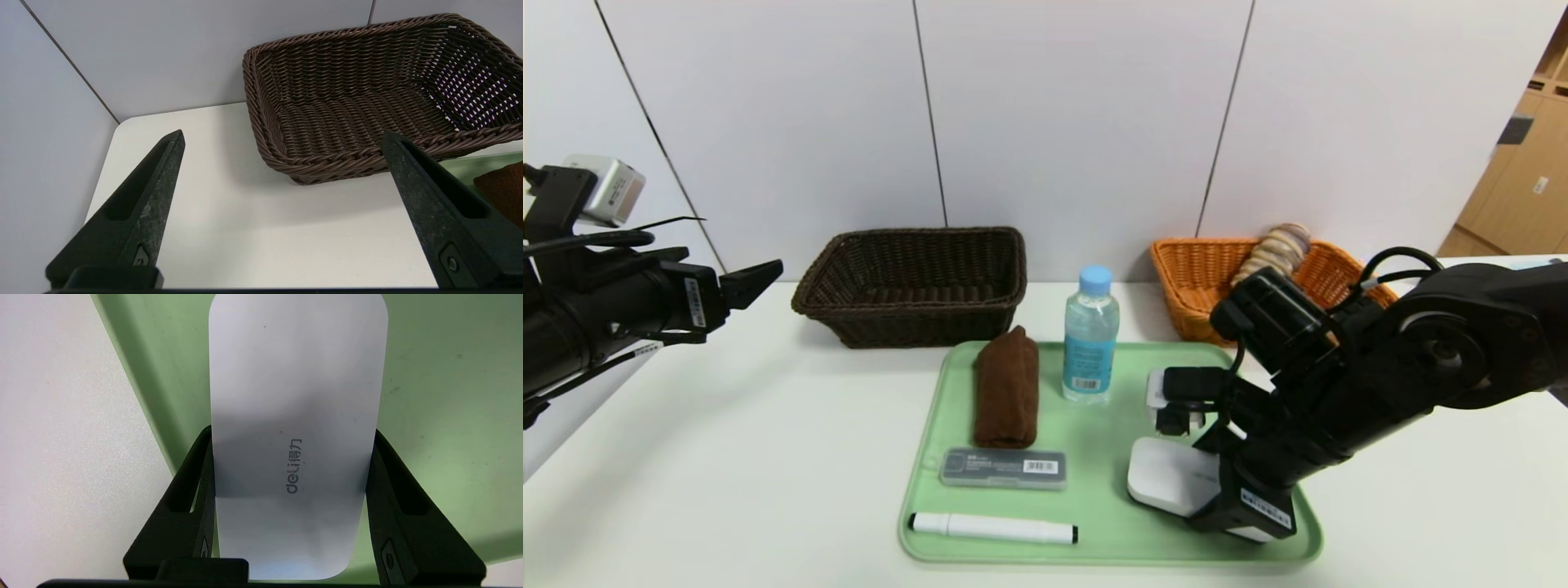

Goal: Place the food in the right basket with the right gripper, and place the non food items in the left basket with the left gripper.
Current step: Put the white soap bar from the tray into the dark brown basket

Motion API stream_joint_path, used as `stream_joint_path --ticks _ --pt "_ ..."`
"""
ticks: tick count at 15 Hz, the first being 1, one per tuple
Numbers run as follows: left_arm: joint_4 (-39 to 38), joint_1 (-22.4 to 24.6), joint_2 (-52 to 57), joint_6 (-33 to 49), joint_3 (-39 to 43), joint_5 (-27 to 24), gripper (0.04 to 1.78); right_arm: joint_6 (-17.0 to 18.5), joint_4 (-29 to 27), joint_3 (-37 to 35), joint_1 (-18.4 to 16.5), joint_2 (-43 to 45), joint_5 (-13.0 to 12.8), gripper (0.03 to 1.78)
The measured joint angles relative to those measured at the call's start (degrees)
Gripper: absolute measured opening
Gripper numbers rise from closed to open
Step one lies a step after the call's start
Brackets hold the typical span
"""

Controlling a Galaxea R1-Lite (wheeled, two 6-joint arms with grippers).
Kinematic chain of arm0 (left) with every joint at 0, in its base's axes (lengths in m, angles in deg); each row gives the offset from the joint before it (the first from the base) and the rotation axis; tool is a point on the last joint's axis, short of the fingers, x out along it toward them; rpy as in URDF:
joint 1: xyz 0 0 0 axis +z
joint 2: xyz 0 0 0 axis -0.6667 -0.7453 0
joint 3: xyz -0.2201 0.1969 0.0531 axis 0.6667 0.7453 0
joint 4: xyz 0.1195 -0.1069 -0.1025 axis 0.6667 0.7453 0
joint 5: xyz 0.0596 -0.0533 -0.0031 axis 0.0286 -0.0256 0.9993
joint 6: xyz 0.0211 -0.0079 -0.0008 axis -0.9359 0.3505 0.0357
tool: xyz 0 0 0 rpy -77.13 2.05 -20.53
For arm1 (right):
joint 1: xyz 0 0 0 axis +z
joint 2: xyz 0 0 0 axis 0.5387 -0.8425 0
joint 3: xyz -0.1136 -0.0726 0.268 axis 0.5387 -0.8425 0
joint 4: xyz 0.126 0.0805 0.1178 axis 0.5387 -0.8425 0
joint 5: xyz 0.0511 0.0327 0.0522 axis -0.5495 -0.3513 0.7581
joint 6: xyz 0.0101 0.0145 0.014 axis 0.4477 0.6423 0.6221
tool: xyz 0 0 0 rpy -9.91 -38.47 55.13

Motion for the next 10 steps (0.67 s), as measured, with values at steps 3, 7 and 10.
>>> stream_joint_path --ticks 3,7,10 --pt "-0.02 0.12 0.00 0.28 0.00 -0.02 1.69 1.22 6.17 0.35 0.00 1.39 0.05 1.00" --pt "-0.07 0.87 0.00 0.23 -0.34 -0.02 1.69 7.61 13.57 0.59 0.79 4.13 1.54 1.00" --pt "-0.07 0.95 0.00 0.21 -0.34 -0.02 1.69 14.49 18.30 1.77 3.74 5.92 2.36 1.00"
